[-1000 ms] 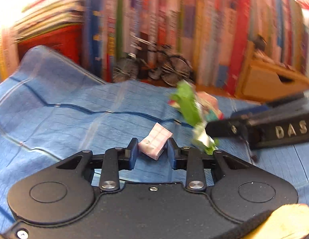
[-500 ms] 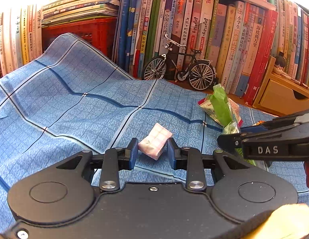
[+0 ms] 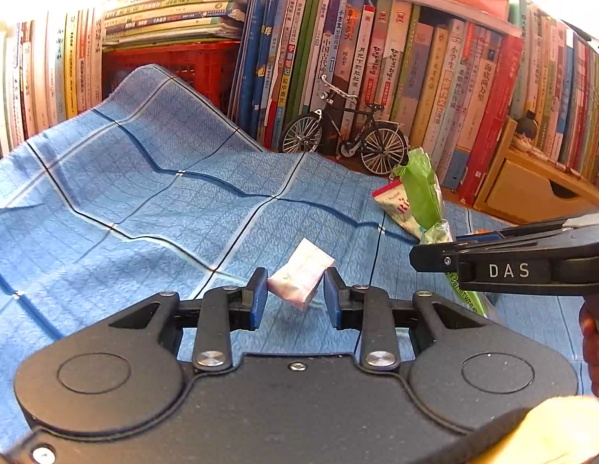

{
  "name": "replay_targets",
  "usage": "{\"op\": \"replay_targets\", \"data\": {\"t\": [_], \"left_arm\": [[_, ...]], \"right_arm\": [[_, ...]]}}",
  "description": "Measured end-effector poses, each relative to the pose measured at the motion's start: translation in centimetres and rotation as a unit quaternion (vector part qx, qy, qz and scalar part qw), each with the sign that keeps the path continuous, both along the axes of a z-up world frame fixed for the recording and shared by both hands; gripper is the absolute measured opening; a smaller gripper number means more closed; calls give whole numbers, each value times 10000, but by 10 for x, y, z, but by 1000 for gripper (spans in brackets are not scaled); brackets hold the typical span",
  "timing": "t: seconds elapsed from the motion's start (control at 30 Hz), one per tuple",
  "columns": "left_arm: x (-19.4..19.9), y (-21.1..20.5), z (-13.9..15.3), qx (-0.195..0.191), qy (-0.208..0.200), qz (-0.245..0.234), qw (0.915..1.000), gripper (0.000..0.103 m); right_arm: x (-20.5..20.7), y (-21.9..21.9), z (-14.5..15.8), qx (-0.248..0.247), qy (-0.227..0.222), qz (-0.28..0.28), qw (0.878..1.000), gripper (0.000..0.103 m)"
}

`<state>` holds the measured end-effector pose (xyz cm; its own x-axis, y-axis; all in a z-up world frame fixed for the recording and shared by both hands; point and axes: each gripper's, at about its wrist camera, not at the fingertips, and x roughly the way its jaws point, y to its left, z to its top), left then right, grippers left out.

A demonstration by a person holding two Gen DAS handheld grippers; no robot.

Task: Collect trash
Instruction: 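Grasp the small pink block with the left tool while the right tool grasps the green plastic bag, then carry the pink block and green bag toward the black bin with both tools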

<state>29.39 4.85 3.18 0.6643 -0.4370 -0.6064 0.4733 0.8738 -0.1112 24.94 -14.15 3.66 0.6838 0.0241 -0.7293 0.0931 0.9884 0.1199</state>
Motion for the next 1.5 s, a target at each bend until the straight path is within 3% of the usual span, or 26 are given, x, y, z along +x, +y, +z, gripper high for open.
{"op": "replay_targets", "data": {"t": [0.37,0.93,1.5], "left_arm": [[-31,30,20,-2,-156,341,9993,29],[-99,93,41,-46,-246,1082,9938,29],[-190,181,52,-53,-307,2346,9716,29]], "right_arm": [[-25,24,7,144,8,202,9997,38],[-63,84,24,172,-50,981,9950,38],[-104,174,36,231,-108,2191,9754,38]]}}
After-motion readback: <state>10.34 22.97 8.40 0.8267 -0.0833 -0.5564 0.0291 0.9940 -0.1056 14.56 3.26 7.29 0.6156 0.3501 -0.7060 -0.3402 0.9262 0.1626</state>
